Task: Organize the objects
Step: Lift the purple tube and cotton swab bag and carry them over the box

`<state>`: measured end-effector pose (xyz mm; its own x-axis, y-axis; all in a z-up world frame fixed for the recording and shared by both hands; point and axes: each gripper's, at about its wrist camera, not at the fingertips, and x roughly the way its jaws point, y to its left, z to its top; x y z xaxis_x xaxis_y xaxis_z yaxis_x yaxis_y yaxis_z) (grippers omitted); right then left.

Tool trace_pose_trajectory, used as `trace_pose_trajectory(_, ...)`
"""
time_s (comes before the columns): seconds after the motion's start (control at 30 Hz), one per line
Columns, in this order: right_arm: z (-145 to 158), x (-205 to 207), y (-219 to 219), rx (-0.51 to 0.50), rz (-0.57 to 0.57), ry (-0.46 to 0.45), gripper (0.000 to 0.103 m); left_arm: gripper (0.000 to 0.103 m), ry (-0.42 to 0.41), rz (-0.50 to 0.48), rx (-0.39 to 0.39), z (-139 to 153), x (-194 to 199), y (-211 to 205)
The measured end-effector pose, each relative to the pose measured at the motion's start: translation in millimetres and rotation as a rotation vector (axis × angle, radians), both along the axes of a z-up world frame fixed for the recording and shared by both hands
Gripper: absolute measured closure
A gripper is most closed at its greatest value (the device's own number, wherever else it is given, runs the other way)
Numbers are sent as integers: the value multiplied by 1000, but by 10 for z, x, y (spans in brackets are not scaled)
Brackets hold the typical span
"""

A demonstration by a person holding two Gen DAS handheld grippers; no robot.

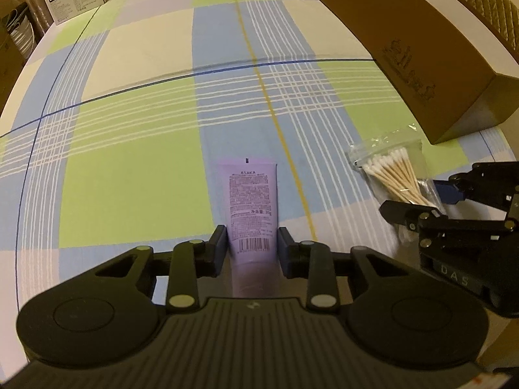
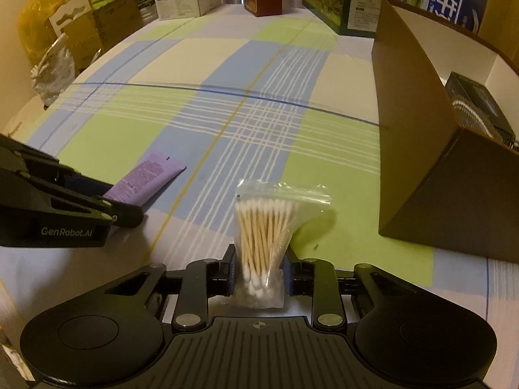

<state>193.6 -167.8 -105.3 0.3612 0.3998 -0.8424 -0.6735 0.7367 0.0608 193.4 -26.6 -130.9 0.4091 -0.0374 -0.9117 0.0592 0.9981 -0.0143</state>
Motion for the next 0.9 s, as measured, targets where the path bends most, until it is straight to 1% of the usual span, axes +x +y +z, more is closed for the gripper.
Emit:
trace_pose_trajectory(0.13, 17, 16, -43, 19, -10, 26, 81, 76, 5, 2, -9, 6, -21, 9)
trace_pose_trajectory(0.43, 142, 25, -139, 74, -34, 41, 81, 76, 2, 7, -26, 58, -54, 26)
trace_pose_trajectory(0.63, 266, 35, -208, 112, -44, 29, 81, 76, -23, 2, -47, 176, -49, 25)
trace_pose_trajectory(0.73, 321, 41, -239, 127, -48, 22, 81, 76, -37, 0, -70, 241, -41, 34)
trace_pose_trajectory(0.9, 400, 59, -296, 151, -55, 9, 81, 76, -47, -3, -74, 306, -31, 18)
